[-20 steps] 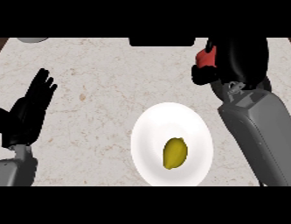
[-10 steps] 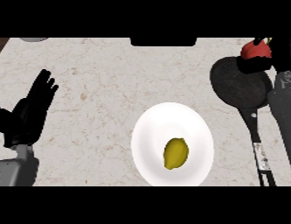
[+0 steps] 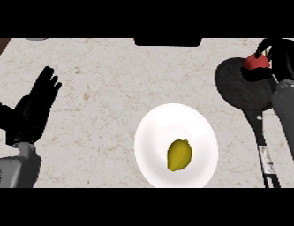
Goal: Pick the bell pepper from the plate and place it in the pan
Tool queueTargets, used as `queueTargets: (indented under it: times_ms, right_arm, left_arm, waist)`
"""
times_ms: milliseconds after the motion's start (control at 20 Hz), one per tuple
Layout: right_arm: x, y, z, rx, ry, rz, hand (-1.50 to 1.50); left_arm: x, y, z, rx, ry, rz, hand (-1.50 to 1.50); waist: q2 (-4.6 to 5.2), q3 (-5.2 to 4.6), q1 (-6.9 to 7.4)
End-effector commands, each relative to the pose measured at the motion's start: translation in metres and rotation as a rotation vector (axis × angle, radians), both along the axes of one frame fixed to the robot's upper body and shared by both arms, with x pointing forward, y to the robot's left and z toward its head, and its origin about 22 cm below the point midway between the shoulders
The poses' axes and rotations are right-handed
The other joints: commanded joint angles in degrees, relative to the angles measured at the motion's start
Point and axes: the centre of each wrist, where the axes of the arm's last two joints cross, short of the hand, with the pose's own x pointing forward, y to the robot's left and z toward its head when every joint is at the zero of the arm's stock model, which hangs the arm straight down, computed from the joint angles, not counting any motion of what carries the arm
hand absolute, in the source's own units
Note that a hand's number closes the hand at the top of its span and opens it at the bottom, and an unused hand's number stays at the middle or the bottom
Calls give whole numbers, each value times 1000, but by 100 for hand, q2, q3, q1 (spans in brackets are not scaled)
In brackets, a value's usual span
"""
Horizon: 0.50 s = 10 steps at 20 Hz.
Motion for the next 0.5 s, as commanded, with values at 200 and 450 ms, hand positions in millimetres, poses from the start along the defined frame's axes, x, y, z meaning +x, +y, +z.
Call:
queueTargets:
  times_ms: [200, 450]
  right_arm:
    - [9, -11, -49, 133, 157, -148, 150]
    - [12, -33, -48, 226, 234, -133, -150]
  left_arm:
    - [-2, 1, 9, 2, 1, -20, 0]
    - [5, -22, -3, 13, -15, -20, 0]
  waist:
    - [22, 4, 84]
    - [57, 8, 118]
